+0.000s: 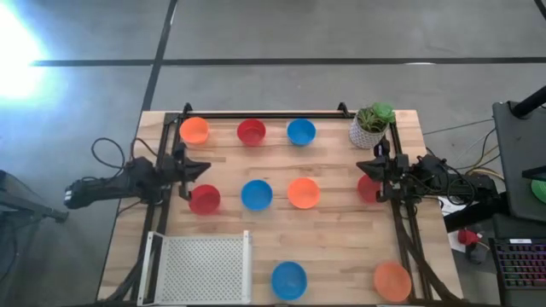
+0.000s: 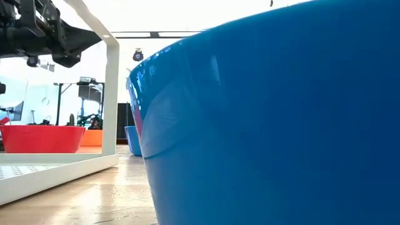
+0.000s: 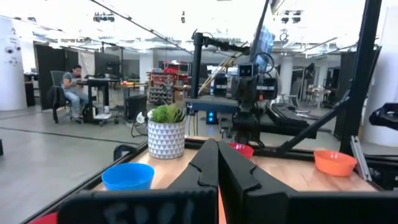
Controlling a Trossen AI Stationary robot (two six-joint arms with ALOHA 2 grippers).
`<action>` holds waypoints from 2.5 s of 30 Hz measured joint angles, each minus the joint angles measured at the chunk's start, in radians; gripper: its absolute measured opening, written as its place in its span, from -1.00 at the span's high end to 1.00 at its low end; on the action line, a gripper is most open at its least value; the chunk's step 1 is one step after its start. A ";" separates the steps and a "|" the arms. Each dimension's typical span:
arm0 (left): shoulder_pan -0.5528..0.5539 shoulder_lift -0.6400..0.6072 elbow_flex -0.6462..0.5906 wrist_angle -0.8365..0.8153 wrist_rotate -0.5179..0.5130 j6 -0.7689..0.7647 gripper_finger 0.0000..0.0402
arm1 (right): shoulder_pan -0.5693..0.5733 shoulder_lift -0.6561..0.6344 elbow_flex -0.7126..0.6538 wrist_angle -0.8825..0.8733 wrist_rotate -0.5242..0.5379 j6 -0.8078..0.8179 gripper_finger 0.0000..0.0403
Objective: Pick & Place Mini bowls
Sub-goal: Put the bottom left red bowl on the shelf
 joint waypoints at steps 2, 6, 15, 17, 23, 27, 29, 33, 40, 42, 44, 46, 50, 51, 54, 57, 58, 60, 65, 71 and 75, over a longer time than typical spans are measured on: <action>0.000 0.004 0.035 -0.063 0.003 0.009 1.00 | 0.000 0.000 0.000 0.000 0.000 0.000 0.96; 0.000 0.034 0.143 -0.281 -0.007 0.000 1.00 | 0.000 0.000 0.000 0.000 0.000 -0.003 0.96; 0.000 0.229 0.337 -0.543 -0.078 -0.082 1.00 | 0.000 0.000 0.000 0.000 0.000 -0.008 0.96; 0.000 0.293 0.382 -0.605 -0.090 -0.090 1.00 | 0.000 0.000 0.000 0.000 0.000 -0.008 0.96; 0.000 0.500 0.516 -0.788 -0.132 -0.152 1.00 | 0.000 0.000 0.001 0.000 0.000 -0.034 0.96; 0.000 0.612 0.587 -0.855 -0.155 -0.152 1.00 | 0.000 0.000 0.001 0.000 0.000 -0.034 0.96; 0.001 0.661 0.619 -0.882 -0.183 -0.182 1.00 | 0.000 0.000 0.001 0.000 0.000 -0.051 0.96; 0.001 0.744 0.661 -0.927 -0.193 -0.246 1.00 | 0.000 0.000 0.001 0.000 0.000 -0.056 0.96; 0.001 0.851 0.706 -1.006 -0.194 -0.322 0.83 | 0.000 0.000 0.001 0.000 -0.001 -0.026 0.96; 0.001 0.867 0.710 -1.008 -0.192 -0.292 0.75 | 0.000 0.000 0.001 0.000 -0.001 -0.004 0.96; 0.001 0.884 0.709 -1.014 -0.179 -0.248 0.69 | 0.000 0.000 0.001 0.000 -0.002 0.001 0.96; 0.000 0.900 0.705 -1.020 -0.150 -0.199 0.66 | 0.000 0.000 0.001 0.000 -0.002 0.001 0.96; 0.000 0.931 0.694 -1.023 -0.102 -0.077 0.65 | 0.000 0.000 0.001 -0.001 -0.002 0.001 0.96; 0.000 0.941 0.691 -1.027 -0.088 -0.046 0.65 | 0.000 0.000 0.002 -0.001 -0.002 0.000 0.96; 0.000 0.962 0.679 -1.028 -0.050 0.030 0.65 | 0.000 0.000 0.002 -0.001 -0.002 -0.001 0.96; 0.000 0.990 0.669 -1.027 -0.017 0.068 0.65 | 0.000 0.000 0.002 -0.002 -0.009 -0.021 0.96; 0.000 0.999 0.668 -1.025 -0.012 0.069 0.65 | 0.000 0.000 0.002 -0.002 -0.011 -0.029 0.96; 0.000 1.018 0.668 -1.018 -0.011 0.069 0.65 | 0.000 0.000 0.002 -0.004 -0.012 -0.032 0.96; 0.000 1.066 0.667 -1.018 -0.001 0.069 0.65 | 0.000 0.000 0.002 -0.010 -0.013 -0.033 0.96; 0.000 1.135 0.667 -1.017 0.011 0.072 0.65 | 0.000 0.000 0.002 -0.009 -0.014 -0.034 0.96; 0.000 1.178 0.666 -1.017 0.011 0.072 0.65 | 0.000 0.000 0.002 -0.009 -0.014 -0.034 0.96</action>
